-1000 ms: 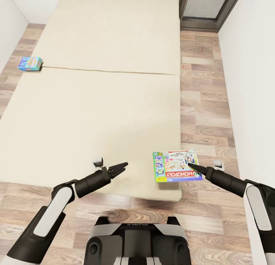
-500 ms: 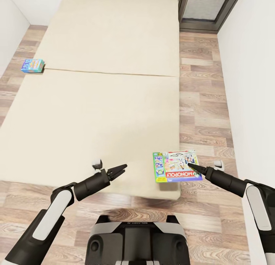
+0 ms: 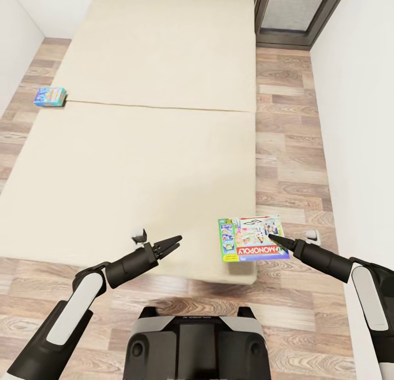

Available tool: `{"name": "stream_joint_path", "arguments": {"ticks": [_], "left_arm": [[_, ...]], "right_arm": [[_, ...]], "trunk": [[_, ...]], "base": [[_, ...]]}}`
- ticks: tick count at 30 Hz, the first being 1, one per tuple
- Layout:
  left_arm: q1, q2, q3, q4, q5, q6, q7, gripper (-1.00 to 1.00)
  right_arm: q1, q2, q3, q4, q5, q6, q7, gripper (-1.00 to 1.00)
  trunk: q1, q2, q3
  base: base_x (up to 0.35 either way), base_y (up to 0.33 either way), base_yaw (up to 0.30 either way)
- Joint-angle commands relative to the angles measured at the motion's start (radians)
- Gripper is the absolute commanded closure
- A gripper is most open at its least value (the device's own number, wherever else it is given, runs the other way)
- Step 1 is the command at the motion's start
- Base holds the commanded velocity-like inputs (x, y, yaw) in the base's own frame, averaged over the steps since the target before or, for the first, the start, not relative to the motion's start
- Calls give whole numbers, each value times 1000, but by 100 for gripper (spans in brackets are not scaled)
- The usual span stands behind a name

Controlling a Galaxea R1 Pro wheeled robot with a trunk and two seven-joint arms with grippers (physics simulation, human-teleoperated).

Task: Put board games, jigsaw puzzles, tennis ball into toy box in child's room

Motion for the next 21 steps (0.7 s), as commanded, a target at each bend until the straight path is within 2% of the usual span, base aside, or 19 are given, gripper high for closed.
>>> {"name": "stream_joint_path", "arguments": {"ticks": [1, 10, 21], "left_arm": [[0, 1, -1, 0, 5, 4, 0, -100], [0, -1, -4, 5, 5, 4, -1, -100], [0, 0, -5, 49, 6, 4, -1, -100]], "right_arm": [[0, 0, -1, 0, 0, 6, 3, 100], [0, 0, -1, 0, 0, 6, 3, 100], [0, 0, 2, -3, 0, 6, 3, 100]], "trunk": [[-4, 7, 3], [-38, 70, 32], [-80, 147, 77]], "base": [[0, 0, 0], [0, 0, 16], [0, 0, 84]]}}
